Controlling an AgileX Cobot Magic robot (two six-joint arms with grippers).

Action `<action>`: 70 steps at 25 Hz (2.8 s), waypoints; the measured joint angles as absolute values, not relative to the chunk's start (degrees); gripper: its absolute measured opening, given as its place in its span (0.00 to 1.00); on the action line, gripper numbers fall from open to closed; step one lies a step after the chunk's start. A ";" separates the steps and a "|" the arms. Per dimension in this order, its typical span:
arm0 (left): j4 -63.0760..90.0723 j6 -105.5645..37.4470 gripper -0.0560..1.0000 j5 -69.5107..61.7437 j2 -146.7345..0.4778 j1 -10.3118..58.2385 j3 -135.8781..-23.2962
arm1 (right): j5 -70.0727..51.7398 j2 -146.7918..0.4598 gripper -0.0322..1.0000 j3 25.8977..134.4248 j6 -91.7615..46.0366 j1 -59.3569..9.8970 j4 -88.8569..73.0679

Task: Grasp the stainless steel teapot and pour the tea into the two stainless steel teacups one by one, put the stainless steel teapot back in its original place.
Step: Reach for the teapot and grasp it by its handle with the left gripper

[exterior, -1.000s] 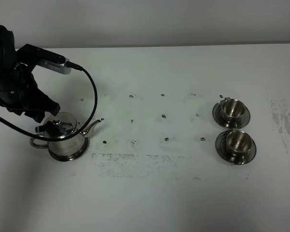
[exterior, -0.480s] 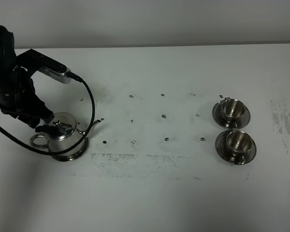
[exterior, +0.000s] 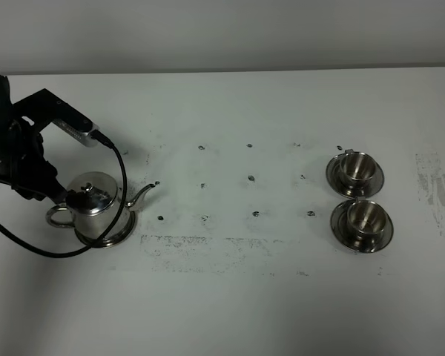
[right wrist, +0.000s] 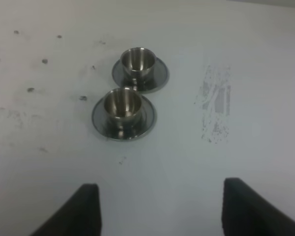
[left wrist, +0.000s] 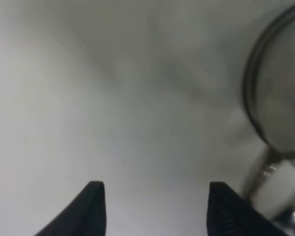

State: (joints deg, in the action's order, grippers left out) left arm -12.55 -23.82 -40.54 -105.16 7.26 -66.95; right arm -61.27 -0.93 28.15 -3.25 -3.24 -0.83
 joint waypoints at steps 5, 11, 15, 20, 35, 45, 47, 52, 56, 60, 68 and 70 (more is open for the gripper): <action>-12.43 -23.94 0.48 -39.73 -105.16 7.24 -66.90 | -61.27 -0.93 0.53 28.15 -3.25 -3.24 -0.83; -11.68 -25.03 0.48 -42.42 -105.16 7.24 -66.90 | -61.27 -0.93 0.53 28.15 -3.25 -3.24 -0.83; -10.67 -26.59 0.48 -42.75 -105.16 7.24 -66.90 | -61.27 -0.93 0.53 28.15 -3.25 -3.24 -0.83; -10.07 -29.07 0.47 -42.79 -105.16 7.24 -66.90 | -61.27 -0.93 0.53 28.15 -3.25 -3.24 -0.83; -6.79 -31.21 0.40 -45.32 -105.16 7.24 -66.90 | -61.27 -0.93 0.53 28.15 -3.25 -3.24 -0.83; -4.89 -31.21 0.40 -48.99 -105.16 7.19 -66.90 | -61.27 -0.93 0.53 28.15 -3.25 -3.24 -0.83; -4.60 -31.21 0.40 -49.64 -105.16 7.19 -66.90 | -61.27 -0.93 0.53 28.15 -3.25 -3.24 -0.83; -3.74 -31.21 0.40 -50.54 -105.16 7.19 -66.90 | -61.27 -0.93 0.53 28.15 -3.25 -3.24 -0.83; -2.96 -31.21 0.40 -51.47 -105.16 7.19 -66.90 | -61.27 -0.93 0.53 28.15 -3.25 -3.24 -0.83; -2.45 -31.21 0.40 -51.89 -105.16 7.19 -66.90 | -61.27 -0.93 0.53 28.15 -3.25 -3.24 -0.83; -2.34 -31.26 0.40 -52.07 -105.16 7.40 -66.90 | -61.27 -0.93 0.53 28.15 -3.25 -3.24 -0.83; -2.27 -31.26 0.40 -52.12 -105.16 7.40 -66.90 | -61.27 -0.93 0.53 28.15 -3.25 -3.24 -0.83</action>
